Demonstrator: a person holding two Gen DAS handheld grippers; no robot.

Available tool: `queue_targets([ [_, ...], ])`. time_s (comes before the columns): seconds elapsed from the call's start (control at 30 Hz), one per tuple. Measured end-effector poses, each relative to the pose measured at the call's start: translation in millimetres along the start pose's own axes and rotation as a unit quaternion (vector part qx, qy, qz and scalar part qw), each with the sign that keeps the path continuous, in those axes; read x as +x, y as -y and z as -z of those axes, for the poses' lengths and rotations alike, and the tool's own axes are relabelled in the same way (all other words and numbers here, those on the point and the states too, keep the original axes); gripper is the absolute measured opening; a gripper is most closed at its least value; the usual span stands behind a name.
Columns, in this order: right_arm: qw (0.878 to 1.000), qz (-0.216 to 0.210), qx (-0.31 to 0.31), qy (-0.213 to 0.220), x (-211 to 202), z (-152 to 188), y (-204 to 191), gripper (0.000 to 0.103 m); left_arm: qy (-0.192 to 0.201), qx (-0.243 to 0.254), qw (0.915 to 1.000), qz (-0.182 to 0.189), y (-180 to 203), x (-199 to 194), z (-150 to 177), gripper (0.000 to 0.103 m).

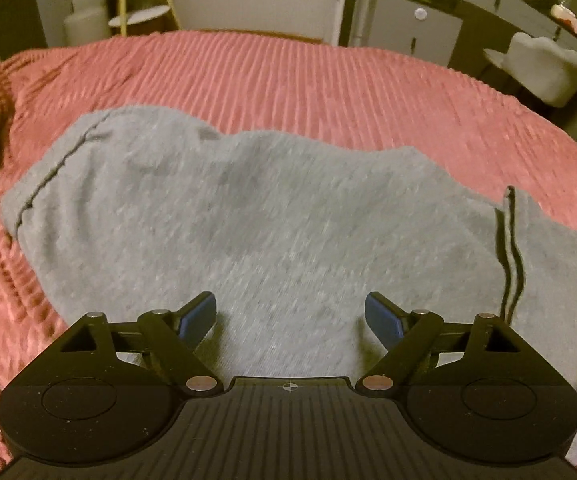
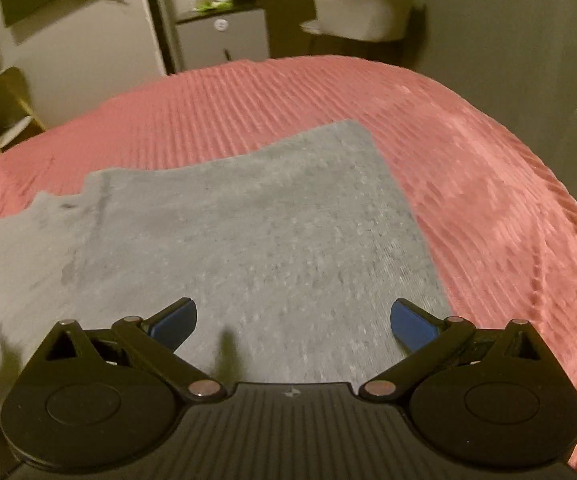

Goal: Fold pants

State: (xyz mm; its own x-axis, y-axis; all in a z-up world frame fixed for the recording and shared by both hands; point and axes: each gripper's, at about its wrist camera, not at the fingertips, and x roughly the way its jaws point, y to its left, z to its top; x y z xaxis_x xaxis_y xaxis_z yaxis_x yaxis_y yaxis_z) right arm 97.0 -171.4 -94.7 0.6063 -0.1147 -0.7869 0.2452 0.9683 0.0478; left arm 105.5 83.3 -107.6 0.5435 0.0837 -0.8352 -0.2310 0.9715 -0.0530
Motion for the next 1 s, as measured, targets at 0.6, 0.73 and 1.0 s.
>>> queue_targets([
  [0.6, 0.994, -0.113, -0.005, -0.010, 26, 9, -27, 0.103, 0.056, -0.135, 0.9869, 0.067, -112, -19, 0, 0.093],
  [0.73, 0.995, -0.098, -0.013, -0.008, 22, 14, -26, 0.103, 0.045, -0.193, 0.9726, 0.122, -169, -16, 11, 0.092],
  [1.0, 0.996, -0.085, -0.029, -0.006, 18, 20, -33, 0.103, 0.037, -0.230, 0.9677, 0.096, -207, -1, 25, 0.095],
])
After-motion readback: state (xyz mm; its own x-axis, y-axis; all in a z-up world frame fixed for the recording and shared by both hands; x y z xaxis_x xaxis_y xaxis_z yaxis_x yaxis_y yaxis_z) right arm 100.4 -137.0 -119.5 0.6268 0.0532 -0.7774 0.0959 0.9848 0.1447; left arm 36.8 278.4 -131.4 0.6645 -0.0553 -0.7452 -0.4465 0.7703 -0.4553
